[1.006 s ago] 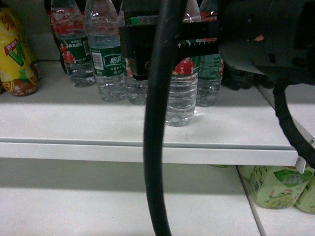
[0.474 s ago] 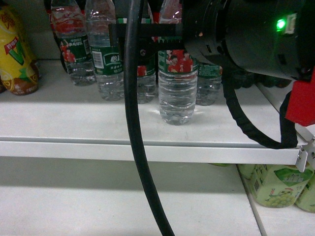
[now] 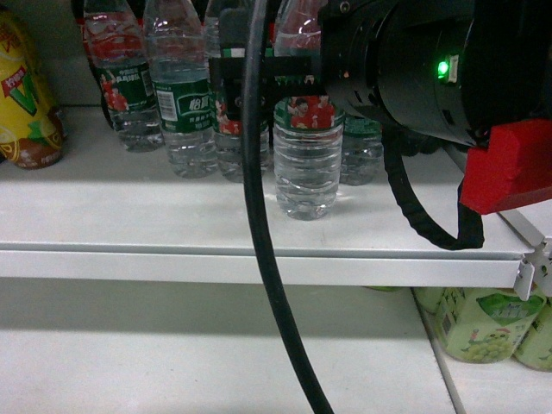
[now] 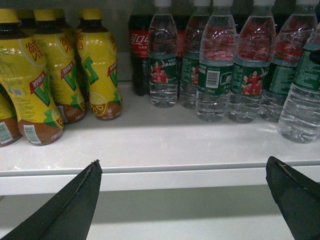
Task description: Move water from second to third shelf
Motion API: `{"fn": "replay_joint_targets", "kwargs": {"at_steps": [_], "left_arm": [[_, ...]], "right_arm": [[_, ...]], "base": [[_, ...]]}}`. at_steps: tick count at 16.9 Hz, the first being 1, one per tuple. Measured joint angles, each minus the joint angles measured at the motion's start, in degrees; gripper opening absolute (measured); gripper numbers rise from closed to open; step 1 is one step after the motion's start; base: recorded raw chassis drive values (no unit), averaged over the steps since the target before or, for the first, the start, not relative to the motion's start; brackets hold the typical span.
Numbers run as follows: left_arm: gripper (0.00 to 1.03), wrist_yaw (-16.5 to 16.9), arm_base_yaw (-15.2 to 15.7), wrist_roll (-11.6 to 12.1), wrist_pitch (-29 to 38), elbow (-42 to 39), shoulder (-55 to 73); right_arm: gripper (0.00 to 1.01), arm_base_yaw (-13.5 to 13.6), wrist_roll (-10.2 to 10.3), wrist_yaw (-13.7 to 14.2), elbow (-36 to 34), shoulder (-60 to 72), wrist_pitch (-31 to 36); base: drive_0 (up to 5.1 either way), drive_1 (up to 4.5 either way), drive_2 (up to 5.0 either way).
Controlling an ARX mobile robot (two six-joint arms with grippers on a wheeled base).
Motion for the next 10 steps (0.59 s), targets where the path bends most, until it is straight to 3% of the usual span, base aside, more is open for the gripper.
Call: {"fn": "replay_joint_targets", "kwargs": {"at_steps": [10], "left_arm": [[0.98,0.00,0.00,0.00,0.00,0.00,0.00]], "right_arm": [[0.98,-1.01,-0.74,0.83,7.52,6.32,-1.49]], "base": [[0.0,0.00,0.0]]}}
